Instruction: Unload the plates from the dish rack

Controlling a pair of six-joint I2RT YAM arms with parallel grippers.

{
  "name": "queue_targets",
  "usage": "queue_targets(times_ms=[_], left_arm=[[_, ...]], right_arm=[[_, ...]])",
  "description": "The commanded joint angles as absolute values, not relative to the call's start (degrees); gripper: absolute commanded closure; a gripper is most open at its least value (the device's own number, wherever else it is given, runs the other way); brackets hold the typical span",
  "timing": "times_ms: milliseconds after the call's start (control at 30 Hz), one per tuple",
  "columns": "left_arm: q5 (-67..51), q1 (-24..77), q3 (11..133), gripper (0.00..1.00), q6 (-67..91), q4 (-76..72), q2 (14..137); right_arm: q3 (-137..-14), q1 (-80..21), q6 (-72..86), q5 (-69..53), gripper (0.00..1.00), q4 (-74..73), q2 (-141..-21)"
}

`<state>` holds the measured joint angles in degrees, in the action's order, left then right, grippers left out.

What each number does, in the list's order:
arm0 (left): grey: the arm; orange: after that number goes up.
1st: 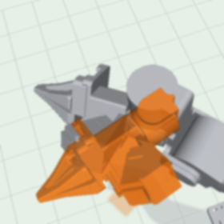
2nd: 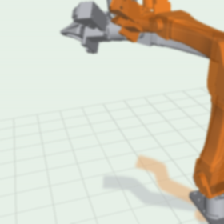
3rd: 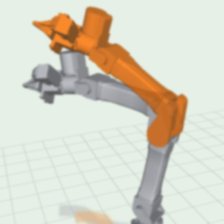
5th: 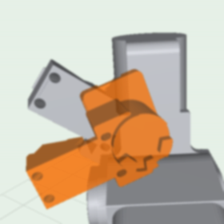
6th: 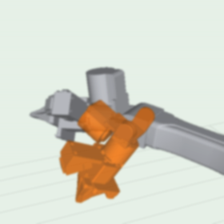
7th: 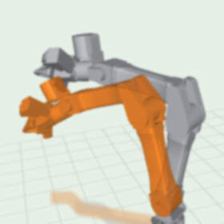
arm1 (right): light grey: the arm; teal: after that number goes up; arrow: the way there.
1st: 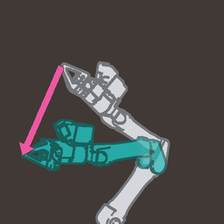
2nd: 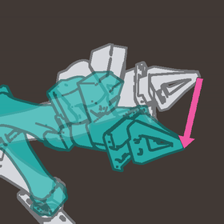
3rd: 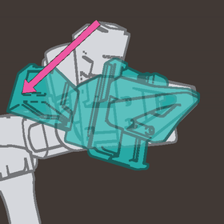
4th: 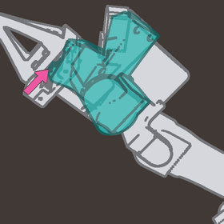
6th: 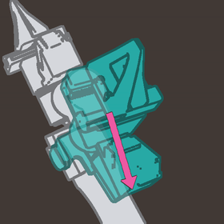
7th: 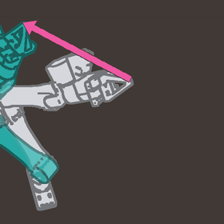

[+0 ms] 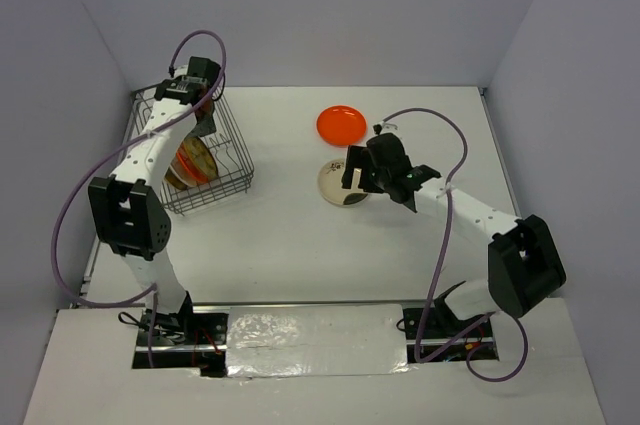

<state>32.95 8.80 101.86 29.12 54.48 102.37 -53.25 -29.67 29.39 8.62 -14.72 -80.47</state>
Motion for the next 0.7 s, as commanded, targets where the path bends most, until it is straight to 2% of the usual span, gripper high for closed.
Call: queue_targets(times_ms=[0,167,467,667], left_arm=[[36.0,7.4,102.9,0.43,31.3,56.1,104.1],[35.2,6.3,100.9,0.45,32.4,54.3,106.3],[33.1,6.3,100.5,0.59,33.0,53.8,110.1],[34.0,6.0,100.0,0.63,33.4,54.8,110.6]], right_arm=[[-54.6,-31.1,28.3,7.6,0.00,-15.1,-78.8],[-54.3,-31.4,27.4,6.9,0.00,-15.1,-78.0],[-54.1,-32.1,27.9,5.4,0.00,-14.1,-76.9],[-53.4,-32.1,27.9,5.9,0.00,-13.6,-77.3]])
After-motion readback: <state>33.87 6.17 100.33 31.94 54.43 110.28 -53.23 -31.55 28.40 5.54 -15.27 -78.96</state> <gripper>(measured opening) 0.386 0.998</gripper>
